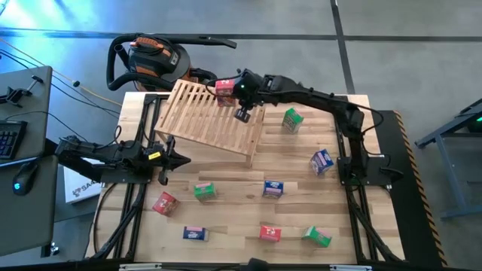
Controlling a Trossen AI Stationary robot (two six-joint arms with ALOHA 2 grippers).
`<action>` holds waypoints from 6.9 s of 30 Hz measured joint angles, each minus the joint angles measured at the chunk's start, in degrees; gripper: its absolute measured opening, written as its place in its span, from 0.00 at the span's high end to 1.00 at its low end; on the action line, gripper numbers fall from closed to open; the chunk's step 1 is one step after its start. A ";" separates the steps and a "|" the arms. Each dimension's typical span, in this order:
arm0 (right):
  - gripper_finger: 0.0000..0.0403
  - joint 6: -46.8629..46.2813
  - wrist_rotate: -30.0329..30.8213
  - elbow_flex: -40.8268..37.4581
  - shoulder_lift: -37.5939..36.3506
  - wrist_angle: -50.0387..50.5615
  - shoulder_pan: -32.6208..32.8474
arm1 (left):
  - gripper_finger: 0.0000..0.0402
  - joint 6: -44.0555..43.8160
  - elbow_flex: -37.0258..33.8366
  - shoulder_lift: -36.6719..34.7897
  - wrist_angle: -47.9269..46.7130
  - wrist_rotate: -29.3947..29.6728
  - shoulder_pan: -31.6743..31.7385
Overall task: Stack cereal on shelf
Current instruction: Put the top right red cereal box on the shelf, then put the top green cereal box on the shelf
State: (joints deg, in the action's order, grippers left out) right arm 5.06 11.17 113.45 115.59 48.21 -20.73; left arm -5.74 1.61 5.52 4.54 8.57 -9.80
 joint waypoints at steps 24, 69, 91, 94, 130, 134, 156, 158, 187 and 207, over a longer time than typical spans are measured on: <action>1.00 0.37 -5.39 -4.55 -2.29 -6.93 0.66 | 1.00 -0.11 0.00 0.00 -0.32 1.23 0.02; 0.28 -19.22 0.51 -49.68 -35.20 4.05 -13.22 | 1.00 -1.16 0.01 0.11 -0.61 2.74 0.00; 0.53 -18.05 -6.94 -49.68 -27.47 -0.30 -16.52 | 1.00 -1.09 0.01 0.11 -0.87 2.74 0.00; 0.61 -17.61 -6.94 -49.67 -27.79 -0.50 -16.49 | 1.00 -1.08 0.01 0.11 -0.87 2.74 0.01; 0.64 -2.20 -8.71 4.81 -10.76 17.08 -1.01 | 1.00 -0.02 0.01 0.11 -0.81 2.74 0.02; 0.64 -0.30 -8.78 10.12 -6.19 18.22 -1.03 | 1.00 -0.04 0.01 0.11 -0.81 2.74 0.02; 0.38 2.79 -5.17 16.70 -0.09 14.54 -1.40 | 1.00 -0.04 0.00 0.11 -0.83 2.74 0.02; 0.37 3.35 -5.17 16.74 -0.34 13.66 -1.25 | 1.00 -0.04 0.01 0.10 -0.83 2.74 0.02; 0.97 -0.86 -5.70 -4.21 -7.10 9.30 0.88 | 1.00 -0.22 0.00 0.09 -0.35 2.74 0.02; 1.00 -1.12 -7.21 -9.42 -7.19 -4.71 -1.41 | 1.00 -0.24 0.02 0.09 -0.42 2.74 0.02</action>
State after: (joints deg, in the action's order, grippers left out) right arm 3.94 3.96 104.03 108.40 43.50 -22.14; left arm -5.98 1.63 5.61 4.12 11.31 -9.78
